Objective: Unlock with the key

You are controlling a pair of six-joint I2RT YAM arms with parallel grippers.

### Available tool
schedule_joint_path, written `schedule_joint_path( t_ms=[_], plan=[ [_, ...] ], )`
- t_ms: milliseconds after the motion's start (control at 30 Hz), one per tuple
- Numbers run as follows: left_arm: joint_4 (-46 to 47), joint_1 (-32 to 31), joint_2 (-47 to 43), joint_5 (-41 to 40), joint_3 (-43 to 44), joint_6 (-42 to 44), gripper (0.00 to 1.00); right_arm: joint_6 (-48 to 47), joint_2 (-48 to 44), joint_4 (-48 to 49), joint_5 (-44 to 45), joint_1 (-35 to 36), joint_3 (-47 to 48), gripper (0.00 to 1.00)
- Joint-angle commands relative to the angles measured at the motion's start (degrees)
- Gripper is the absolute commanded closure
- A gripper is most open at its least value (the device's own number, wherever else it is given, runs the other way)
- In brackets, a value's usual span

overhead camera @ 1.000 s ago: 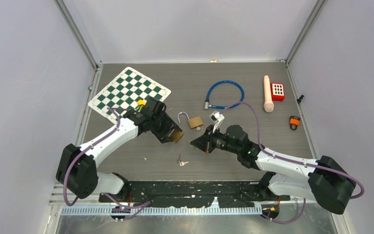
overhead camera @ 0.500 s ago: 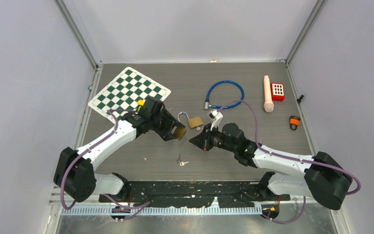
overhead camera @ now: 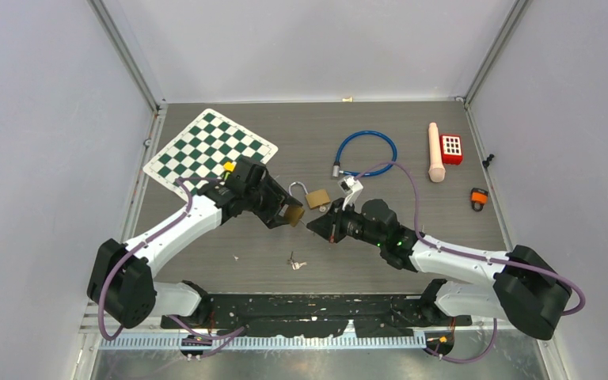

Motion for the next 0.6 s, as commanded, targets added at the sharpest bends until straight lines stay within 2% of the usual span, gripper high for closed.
schedule_joint_path(
  t_ms=[0, 567],
  plan=[
    [4.95, -0.42, -2.58, 2.22, 0.83, -0.91, 1.0, 1.31, 1.14, 4.21, 0.28, 0.34, 2.27, 0.95],
    [5.59, -1.32, -2.58, 1.54, 0.61, -0.93, 1.0, 4.21, 0.78, 6.19, 3.99, 0.34, 0.75, 0.95]
  ],
)
